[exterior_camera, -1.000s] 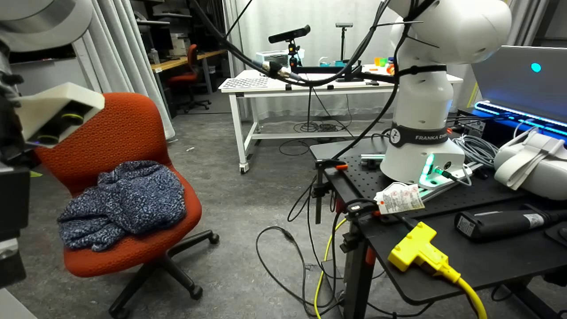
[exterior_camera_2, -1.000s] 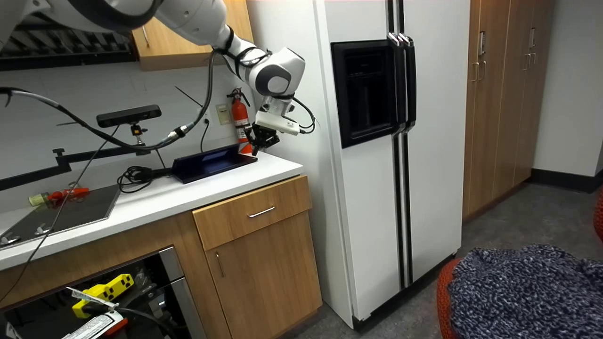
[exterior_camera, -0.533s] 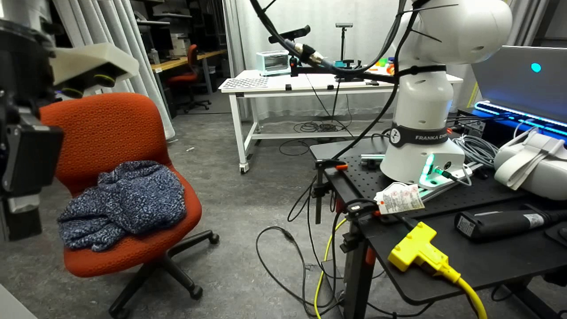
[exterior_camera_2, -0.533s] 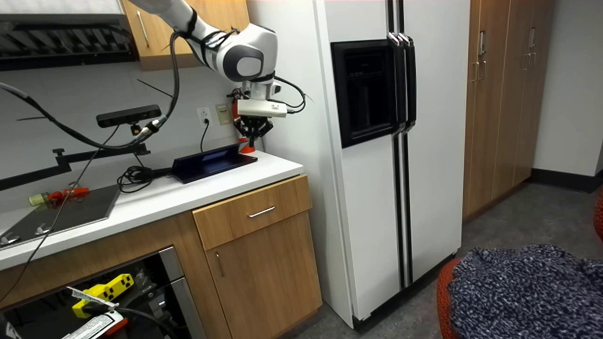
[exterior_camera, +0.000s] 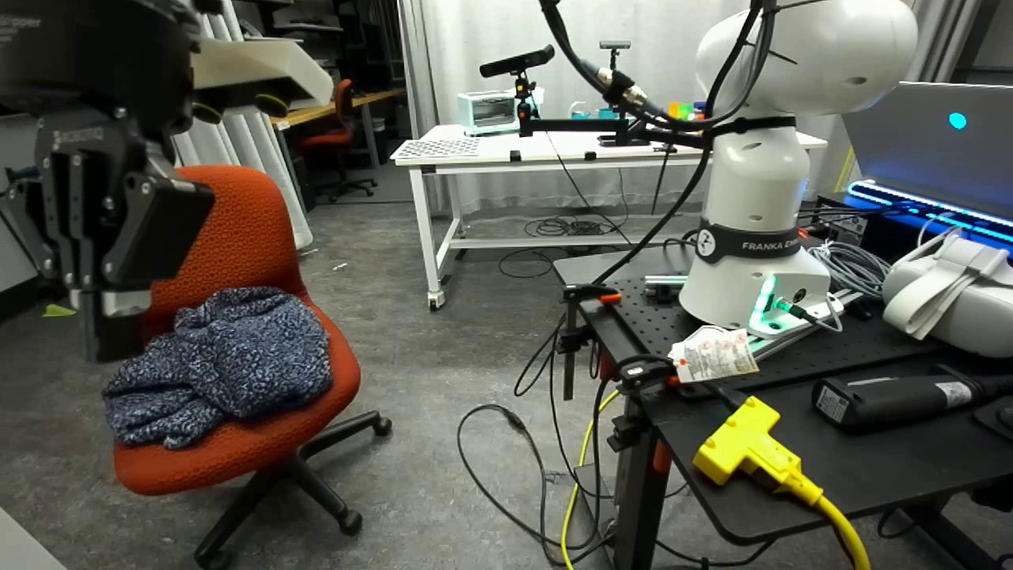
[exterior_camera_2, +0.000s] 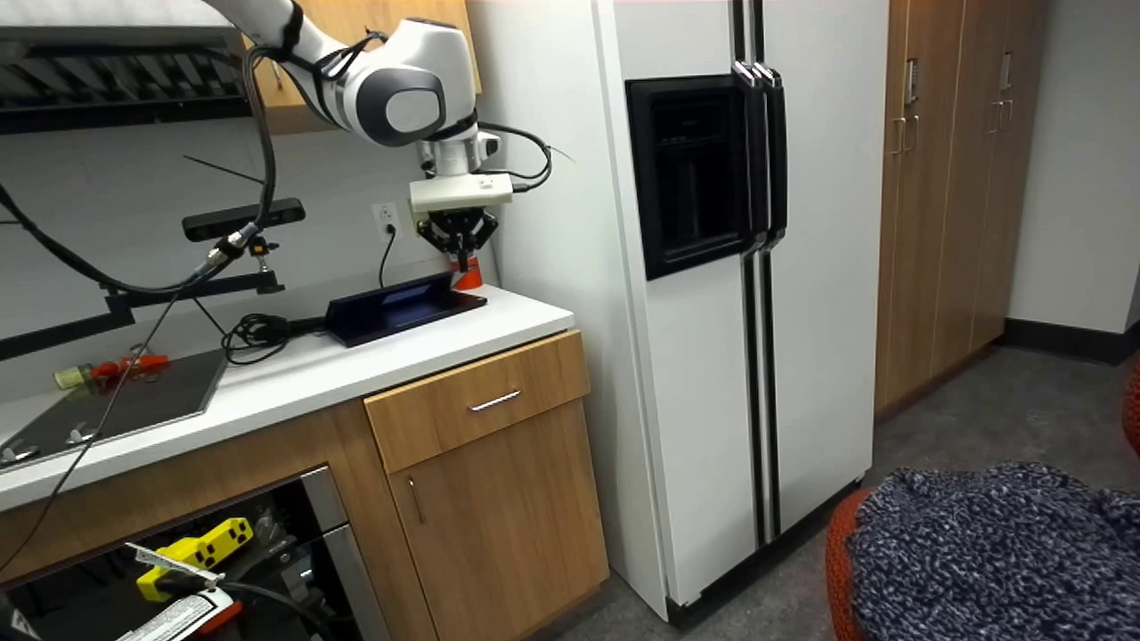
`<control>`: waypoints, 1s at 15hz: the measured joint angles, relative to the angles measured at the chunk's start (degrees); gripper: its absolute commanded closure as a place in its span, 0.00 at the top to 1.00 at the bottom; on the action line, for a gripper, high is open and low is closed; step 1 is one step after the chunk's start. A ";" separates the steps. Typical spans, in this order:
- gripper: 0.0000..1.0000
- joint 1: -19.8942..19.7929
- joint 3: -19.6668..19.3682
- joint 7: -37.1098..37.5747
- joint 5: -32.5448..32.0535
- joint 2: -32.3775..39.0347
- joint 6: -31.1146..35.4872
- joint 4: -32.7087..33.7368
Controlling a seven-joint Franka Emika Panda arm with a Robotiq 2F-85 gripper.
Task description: Close the drawer
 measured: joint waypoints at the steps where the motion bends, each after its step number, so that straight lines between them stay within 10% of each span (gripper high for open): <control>1: 0.26 0.30 -0.18 0.00 0.05 -0.82 0.93 -1.10; 12: 0.99 3.35 -2.12 0.08 0.89 -5.01 8.47 -7.59; 15: 1.00 3.83 -2.20 -0.09 2.26 -5.18 10.21 -8.15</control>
